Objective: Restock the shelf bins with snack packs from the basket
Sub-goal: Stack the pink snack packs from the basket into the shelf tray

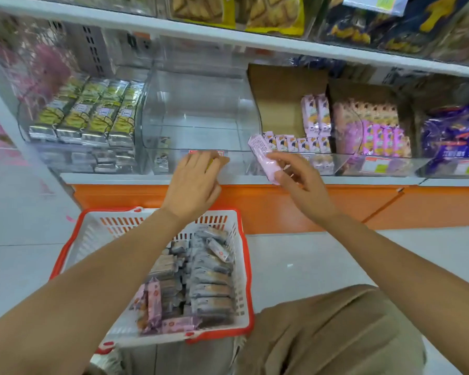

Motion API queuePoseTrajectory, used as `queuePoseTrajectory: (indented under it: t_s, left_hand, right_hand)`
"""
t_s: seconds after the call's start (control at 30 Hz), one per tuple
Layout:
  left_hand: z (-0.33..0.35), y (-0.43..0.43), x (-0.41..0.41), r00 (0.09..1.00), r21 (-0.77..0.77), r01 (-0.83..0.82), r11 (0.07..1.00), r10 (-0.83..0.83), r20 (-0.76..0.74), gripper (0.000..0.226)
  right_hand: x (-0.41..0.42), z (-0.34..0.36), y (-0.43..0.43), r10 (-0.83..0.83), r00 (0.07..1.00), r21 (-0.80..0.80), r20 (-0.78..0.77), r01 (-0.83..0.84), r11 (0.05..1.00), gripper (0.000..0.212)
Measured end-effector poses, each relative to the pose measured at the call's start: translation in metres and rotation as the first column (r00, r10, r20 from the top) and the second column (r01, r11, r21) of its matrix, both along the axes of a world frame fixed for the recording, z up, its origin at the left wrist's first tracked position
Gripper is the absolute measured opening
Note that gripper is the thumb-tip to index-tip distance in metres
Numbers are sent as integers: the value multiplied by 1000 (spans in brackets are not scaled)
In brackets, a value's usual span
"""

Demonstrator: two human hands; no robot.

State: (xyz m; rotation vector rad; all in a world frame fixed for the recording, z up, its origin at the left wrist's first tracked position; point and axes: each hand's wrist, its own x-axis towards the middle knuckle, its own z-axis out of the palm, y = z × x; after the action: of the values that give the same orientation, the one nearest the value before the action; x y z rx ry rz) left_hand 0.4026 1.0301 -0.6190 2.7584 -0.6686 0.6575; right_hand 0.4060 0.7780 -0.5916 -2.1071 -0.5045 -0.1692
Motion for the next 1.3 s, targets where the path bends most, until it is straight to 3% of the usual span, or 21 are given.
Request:
queuePoseTrajectory:
  t_s: [0.2, 0.33, 0.5, 0.87, 1.1, 1.3]
  left_hand:
    - [19, -45, 41, 995, 114, 58, 992, -48, -89, 53]
    - [14, -57, 69, 992, 169, 51, 984, -30, -123, 61]
    - [4, -58, 86, 993, 189, 44, 981, -23, -114, 61]
    - [-6, -63, 100, 997, 231, 44, 972, -57, 53, 57]
    - [-5, -65, 95, 999, 257, 18, 966, -27, 35, 61]
    - [0, -57, 80, 1000, 263, 21, 964, -20, -6, 65]
  right_hand:
    - [71, 18, -43, -247, 960, -67, 132, 257, 964, 38]
    - [117, 10, -56, -438, 893, -155, 105, 450, 880, 42]
    - [165, 3, -56, -469, 871, -395, 148, 487, 779, 41]
    - [211, -18, -51, -493, 802, -528, 338, 595, 606, 38]
    - [199, -8, -50, -479, 848, -525, 226, 520, 673, 41]
    - [152, 6, -24, -434, 880, -308, 194, 475, 824, 28]
